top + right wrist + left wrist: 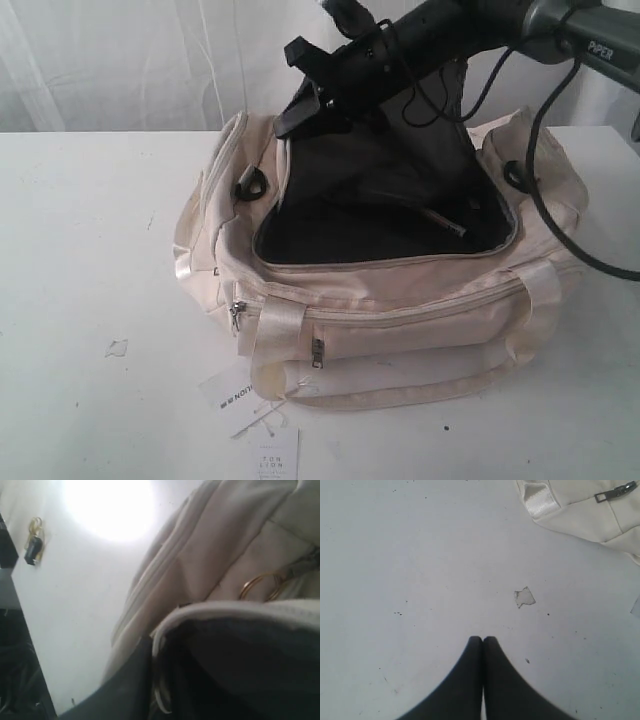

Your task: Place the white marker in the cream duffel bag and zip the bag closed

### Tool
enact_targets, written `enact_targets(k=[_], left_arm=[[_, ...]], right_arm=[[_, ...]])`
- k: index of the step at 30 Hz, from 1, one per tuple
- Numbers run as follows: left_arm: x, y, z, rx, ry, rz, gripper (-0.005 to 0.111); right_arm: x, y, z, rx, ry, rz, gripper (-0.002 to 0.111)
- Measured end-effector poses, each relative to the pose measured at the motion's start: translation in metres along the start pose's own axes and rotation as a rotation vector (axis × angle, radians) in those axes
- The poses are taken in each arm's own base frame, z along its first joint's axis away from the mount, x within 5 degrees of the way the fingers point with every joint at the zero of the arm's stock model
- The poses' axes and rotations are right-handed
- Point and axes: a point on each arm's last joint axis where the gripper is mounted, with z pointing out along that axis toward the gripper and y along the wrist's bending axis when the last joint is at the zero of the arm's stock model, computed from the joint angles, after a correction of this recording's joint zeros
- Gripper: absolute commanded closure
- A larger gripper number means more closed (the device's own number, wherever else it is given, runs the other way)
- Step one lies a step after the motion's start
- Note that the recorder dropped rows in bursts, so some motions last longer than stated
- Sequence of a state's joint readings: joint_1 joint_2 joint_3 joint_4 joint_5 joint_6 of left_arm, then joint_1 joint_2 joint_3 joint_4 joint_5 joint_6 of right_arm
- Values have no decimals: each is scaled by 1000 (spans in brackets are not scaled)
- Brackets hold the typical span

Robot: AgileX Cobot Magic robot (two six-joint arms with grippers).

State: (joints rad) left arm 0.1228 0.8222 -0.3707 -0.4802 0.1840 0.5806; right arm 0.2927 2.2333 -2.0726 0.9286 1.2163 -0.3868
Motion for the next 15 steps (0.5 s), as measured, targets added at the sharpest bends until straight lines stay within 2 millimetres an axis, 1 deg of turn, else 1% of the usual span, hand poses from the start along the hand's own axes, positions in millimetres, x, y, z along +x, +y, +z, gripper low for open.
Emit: enact_targets(k=[3, 5, 11, 13, 15], left_arm=[[0, 0, 0, 2, 2, 0, 107], [1, -1, 0, 9, 10, 0, 107], [3, -1, 3, 19, 36, -19, 107], [2, 0, 4, 15, 35, -24, 107], [2, 0, 5, 14, 37, -29, 107]], right_arm=[[4, 0, 7, 68, 43, -11, 72], [6, 1, 10, 99, 63, -11, 68], [9, 6, 16, 129, 84, 22, 68], [10, 8, 13, 165, 90, 11, 68], [10, 9, 4, 239, 91, 13, 68]])
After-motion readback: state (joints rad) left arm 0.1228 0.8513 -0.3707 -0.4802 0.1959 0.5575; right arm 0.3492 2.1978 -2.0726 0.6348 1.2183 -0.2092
